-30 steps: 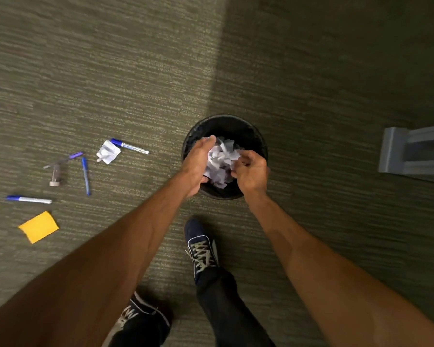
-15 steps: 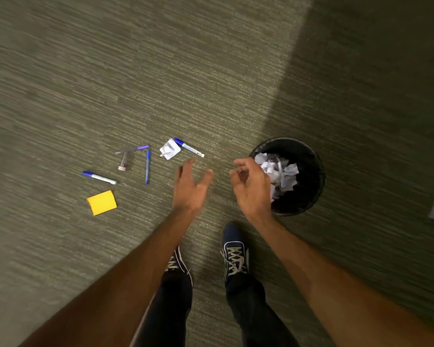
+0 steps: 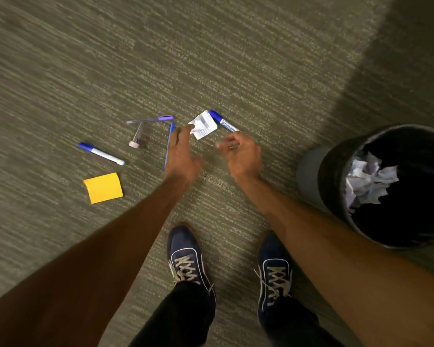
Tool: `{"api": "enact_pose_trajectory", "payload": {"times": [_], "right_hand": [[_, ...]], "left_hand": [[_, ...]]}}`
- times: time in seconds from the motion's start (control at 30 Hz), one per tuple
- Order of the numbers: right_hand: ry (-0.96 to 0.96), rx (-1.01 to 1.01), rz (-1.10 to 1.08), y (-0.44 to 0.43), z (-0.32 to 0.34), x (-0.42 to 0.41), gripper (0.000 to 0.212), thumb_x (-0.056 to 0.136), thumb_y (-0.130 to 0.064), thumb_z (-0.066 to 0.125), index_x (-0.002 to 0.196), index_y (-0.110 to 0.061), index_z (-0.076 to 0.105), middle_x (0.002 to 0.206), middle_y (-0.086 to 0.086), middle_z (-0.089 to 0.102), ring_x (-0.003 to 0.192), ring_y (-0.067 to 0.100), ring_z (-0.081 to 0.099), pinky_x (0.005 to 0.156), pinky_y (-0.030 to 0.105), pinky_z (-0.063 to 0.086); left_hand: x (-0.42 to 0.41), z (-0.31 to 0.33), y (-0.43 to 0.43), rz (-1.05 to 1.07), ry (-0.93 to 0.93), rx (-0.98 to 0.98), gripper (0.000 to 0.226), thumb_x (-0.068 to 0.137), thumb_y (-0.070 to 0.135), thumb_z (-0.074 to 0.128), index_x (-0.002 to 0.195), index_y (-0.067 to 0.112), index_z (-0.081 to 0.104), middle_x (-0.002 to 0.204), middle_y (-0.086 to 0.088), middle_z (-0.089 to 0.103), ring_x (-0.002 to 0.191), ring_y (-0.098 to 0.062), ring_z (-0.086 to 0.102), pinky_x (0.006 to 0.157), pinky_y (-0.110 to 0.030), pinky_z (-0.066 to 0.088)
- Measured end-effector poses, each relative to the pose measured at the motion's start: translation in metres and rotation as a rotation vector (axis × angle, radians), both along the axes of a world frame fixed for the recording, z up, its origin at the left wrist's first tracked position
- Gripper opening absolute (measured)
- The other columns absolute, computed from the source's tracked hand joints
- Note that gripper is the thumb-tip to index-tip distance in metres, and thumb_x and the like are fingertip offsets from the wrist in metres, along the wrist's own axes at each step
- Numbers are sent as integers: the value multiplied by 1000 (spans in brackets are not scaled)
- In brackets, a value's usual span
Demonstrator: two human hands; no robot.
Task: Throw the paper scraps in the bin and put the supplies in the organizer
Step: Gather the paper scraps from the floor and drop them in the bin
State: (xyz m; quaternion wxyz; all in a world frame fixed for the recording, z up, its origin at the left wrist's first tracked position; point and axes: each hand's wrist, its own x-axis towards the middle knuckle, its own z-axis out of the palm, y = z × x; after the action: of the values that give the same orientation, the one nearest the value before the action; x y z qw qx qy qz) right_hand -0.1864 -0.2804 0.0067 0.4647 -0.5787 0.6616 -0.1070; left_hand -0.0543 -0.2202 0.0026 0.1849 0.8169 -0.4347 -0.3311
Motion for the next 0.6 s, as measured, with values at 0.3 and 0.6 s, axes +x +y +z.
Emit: {"api": "enact_pose_trajectory", "payload": {"times": [0.3, 0.6], "right_hand": [[226, -140, -51, -13, -92, 55, 25, 91, -28, 71, 112, -16, 66, 104, 3, 76, 100, 26, 70, 82, 40, 56], [202, -145, -103, -21, -87, 60, 10, 90, -22, 74, 95, -16, 67, 96, 2, 75, 87, 23, 71, 76, 46, 60]], "left_hand": [[21, -84, -29, -40, -137, -60, 42, 86, 9, 68, 126, 9, 56, 124, -11, 59, 114, -29, 54, 95, -43, 47], [25, -77, -41, 71, -131, -69, 22, 93, 12, 62, 114, 6, 66, 115, -13, 66, 101, -27, 63, 85, -38, 51]]}}
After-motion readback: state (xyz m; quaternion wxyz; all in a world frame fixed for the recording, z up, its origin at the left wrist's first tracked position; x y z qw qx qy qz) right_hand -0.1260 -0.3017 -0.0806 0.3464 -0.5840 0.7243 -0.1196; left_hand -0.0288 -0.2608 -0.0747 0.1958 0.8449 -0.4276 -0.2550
